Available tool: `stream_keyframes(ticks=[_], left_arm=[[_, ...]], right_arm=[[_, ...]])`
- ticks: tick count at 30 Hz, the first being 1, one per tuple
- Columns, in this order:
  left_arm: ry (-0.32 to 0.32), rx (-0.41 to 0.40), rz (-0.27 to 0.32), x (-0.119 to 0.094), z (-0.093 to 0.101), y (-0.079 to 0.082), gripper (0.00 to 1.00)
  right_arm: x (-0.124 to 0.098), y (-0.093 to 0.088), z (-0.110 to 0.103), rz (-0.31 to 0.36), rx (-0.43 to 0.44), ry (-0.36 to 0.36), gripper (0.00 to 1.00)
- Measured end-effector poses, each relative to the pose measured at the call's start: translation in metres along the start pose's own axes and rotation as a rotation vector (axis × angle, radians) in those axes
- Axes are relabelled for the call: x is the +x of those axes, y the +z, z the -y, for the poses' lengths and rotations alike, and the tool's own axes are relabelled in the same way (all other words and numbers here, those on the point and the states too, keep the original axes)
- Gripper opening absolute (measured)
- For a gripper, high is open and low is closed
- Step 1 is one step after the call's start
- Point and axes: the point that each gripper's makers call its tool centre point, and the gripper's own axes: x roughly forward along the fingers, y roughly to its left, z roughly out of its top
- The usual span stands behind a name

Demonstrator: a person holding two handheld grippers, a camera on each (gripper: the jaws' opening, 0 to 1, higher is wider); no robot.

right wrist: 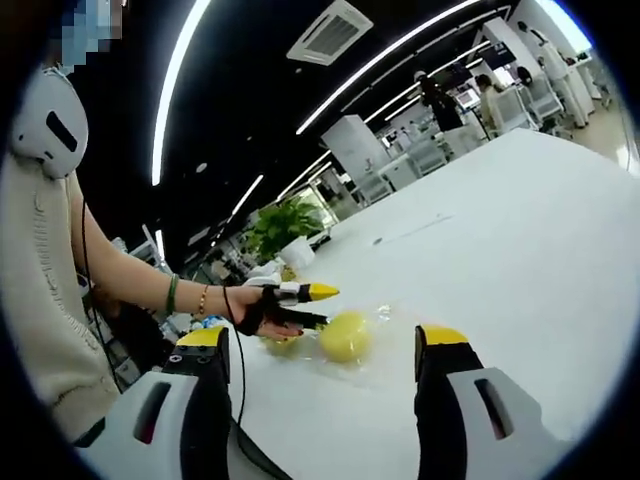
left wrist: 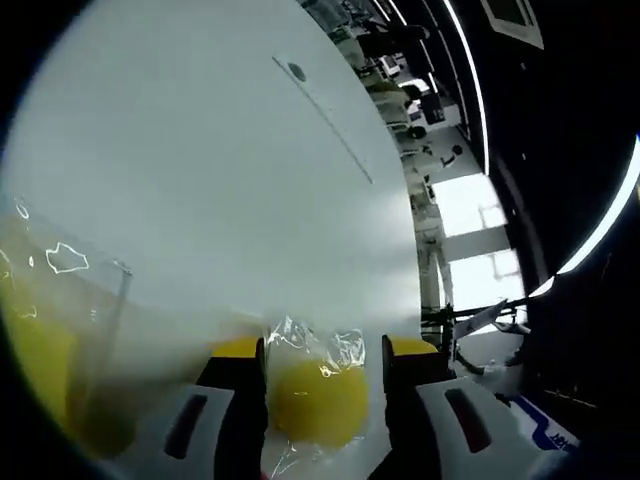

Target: Compare the silicone blocks by pressing each to a similar depth, holding the contact briefly, and releasing to observe deformation and rebound differences across the visible hardness samples.

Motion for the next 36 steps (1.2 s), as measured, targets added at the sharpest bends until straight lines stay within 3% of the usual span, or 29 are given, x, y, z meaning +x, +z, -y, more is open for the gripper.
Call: stream_keyframes(ticks=[7,13,19,25,27,33,36], left_arm=[[0.068,0.010,-0.071,0.001,-0.016,-0.013,0.21],[0.057,0.002,-0.062,0.003,-0.014,-0.012,0.15],[0.040,0.022,-0.056,0.009,-0.008,-0.012,0.01],[0.040,0.096,-0.044,0.007,-0.006,-0.013,0.00],[0.049,0.185,-0.041,0.007,-0.003,-0.012,0.00],[0.057,0.210,-0.036,0.003,0.006,-0.014,0.00],[0.057,0.297,-0.030,-0.001,0.015,-0.016,0.00]], right_arm=[[-0.002,-0.005,0.005,-0.006,0.016,-0.005,0.67],[-0.003,-0.004,0.007,-0.001,0.022,-0.004,0.64],[-0.006,-0.005,0.011,-0.005,0.023,-0.014,0.63],[-0.006,-0.004,0.011,-0.002,0.022,-0.012,0.62],[-0.005,-0.002,0.009,0.001,0.019,-0.006,0.61],[-0.004,0.000,0.006,-0.004,0.007,0.002,0.61],[-0.003,0.001,0.002,-0.009,-0.004,0.011,0.61]])
